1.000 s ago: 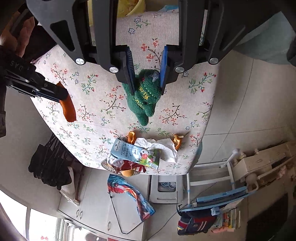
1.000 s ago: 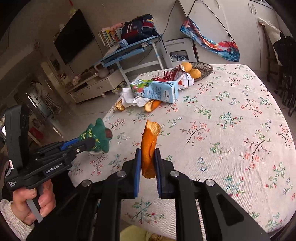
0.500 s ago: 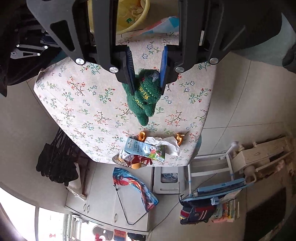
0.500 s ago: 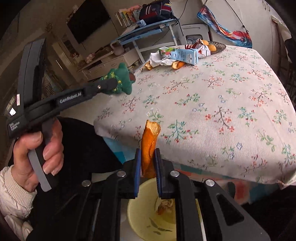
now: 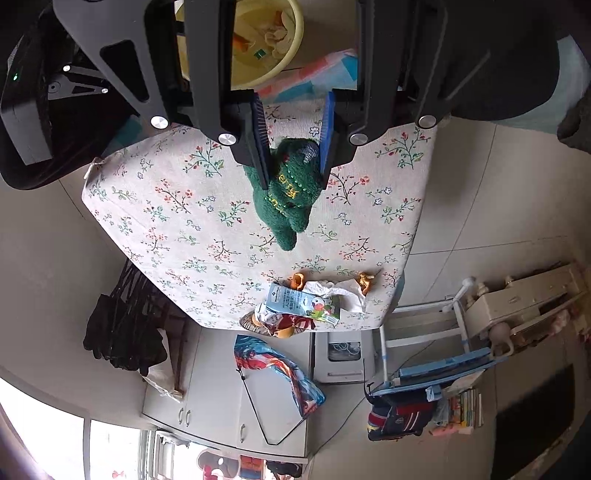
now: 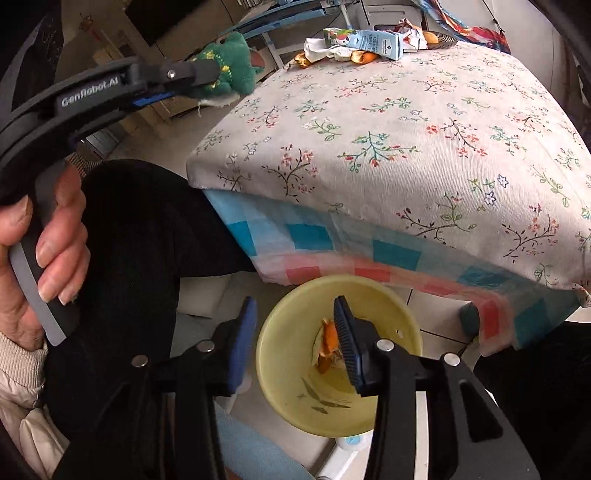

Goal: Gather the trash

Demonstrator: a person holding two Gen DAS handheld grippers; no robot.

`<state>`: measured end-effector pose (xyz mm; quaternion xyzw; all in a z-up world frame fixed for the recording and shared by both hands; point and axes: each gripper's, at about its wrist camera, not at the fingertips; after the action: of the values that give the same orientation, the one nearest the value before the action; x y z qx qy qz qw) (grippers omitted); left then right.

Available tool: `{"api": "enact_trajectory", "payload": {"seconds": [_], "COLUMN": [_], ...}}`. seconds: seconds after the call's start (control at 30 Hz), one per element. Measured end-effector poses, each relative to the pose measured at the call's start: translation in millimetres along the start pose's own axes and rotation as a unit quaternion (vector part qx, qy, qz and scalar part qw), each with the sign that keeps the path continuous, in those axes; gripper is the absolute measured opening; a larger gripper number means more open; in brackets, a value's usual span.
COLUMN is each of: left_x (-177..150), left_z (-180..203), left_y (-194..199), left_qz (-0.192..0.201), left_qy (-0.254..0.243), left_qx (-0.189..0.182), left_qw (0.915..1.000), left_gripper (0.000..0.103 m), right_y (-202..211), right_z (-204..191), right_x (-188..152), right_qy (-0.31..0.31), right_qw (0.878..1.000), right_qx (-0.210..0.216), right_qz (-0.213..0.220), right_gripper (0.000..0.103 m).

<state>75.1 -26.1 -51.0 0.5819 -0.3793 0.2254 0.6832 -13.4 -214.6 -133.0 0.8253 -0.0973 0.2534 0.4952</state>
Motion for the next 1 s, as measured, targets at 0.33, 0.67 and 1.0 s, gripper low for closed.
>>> {"api": "enact_trajectory", "payload": {"seconds": [0.33,0.67,1.0], "left_x": [-30.8,-89.0,-47.0], "left_z": [35.4,78.7,44.2], "left_y": [7.3,-1.7,32.7], "left_qz": [-0.048,-0.179,-0.025], "left_qy": [-0.054,-0.146,-0.103], "left_qx": [-0.047,-0.126,0.012], "left_qw": [0.9963,0.9649,0.9942], "left_gripper": [0.023,0.026,0.068], "right_y": [72.4,96.3,99.6], "right_z": [26.6,38.8,28.6], "right_x": [8.2,3.1,3.0], "right_qy": [-0.062,-0.091,-0.066], "right_qw": [0.975,0.959,0.952], "right_qx": [-0.054,-0.065,-0.095], "right_qz": [0.206,0.261,0.284], "right_gripper": [0.066,0.069,0.074]}}
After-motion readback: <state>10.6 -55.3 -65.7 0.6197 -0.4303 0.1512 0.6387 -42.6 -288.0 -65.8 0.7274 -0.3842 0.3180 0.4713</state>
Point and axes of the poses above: each gripper's, at about its wrist camera, not at the fingertips, and y roughly against the way its jaws point, z to its right, x to its top, and after that the axes turned 5 degrees about z, right-handed
